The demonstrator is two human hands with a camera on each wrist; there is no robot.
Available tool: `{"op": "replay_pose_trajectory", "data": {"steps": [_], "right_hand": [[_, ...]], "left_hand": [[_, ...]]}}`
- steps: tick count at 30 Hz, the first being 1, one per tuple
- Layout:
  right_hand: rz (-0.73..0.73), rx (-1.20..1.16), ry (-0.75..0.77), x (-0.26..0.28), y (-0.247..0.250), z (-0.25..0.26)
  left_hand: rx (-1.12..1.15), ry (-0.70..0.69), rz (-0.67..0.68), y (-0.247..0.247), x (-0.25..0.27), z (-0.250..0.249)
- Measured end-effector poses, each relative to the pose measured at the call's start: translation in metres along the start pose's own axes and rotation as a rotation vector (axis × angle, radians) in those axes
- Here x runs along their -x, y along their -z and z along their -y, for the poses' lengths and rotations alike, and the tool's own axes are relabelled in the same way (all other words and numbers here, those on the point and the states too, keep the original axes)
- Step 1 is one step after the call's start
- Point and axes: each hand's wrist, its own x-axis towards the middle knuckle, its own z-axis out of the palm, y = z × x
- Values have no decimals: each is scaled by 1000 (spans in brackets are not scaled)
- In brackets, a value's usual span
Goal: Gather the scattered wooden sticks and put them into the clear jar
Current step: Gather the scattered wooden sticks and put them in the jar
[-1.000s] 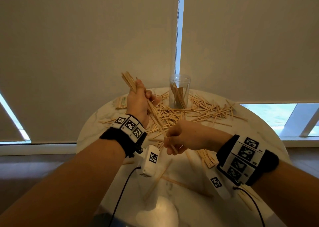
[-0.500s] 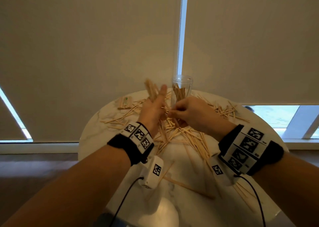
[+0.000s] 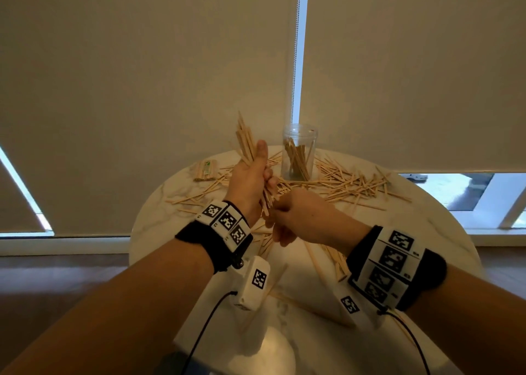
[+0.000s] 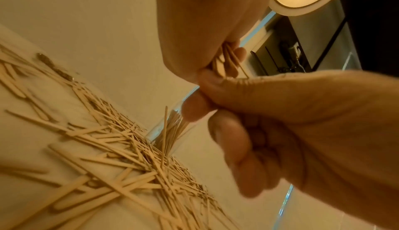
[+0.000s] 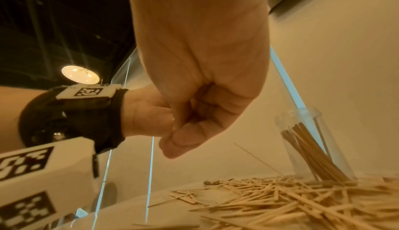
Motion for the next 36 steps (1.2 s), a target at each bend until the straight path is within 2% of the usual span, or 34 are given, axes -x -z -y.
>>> {"op": "replay_pose_trajectory", "data": {"steps": [2, 5, 7, 10, 12, 14, 17, 18, 20, 24, 27, 30, 33, 36], "right_hand": [[-10, 176, 59, -3, 4, 2], [43, 413, 3, -4, 22, 4], [-117, 295, -30, -4, 40, 8], [-514, 53, 34, -6, 68, 21], [-613, 20, 81, -8, 77, 29], [-521, 38, 59, -10, 72, 30], [-221, 43, -48, -11, 53, 21], [-174, 27, -67, -11, 49, 18], [-175, 41, -73, -10, 46, 13], [-282, 560, -40, -14, 41, 5], [-259, 778, -17, -17, 36, 3], [-256, 778, 47, -17, 40, 1], [-247, 760, 87, -16, 42, -6], [-299, 668, 74, -13, 54, -13]], "left_hand": [[-65, 1, 52, 2, 1, 3], [-233, 6, 93, 8, 1, 4], [-319, 28, 163, 13, 1, 6], [-516, 26, 305, 15, 8, 12], [-725, -10, 413, 12, 15, 15], [-920, -78, 495, 3, 23, 14], [-1088, -154, 510, -9, 30, 11], [-1143, -174, 513, -11, 31, 10], [-1199, -169, 502, -9, 30, 11], [-1189, -119, 481, -2, 25, 14], [-1136, -137, 502, -3, 23, 15], [-1048, -84, 522, -3, 22, 15], [-840, 54, 589, 1, 23, 9], [-857, 123, 611, 11, 17, -2]]}}
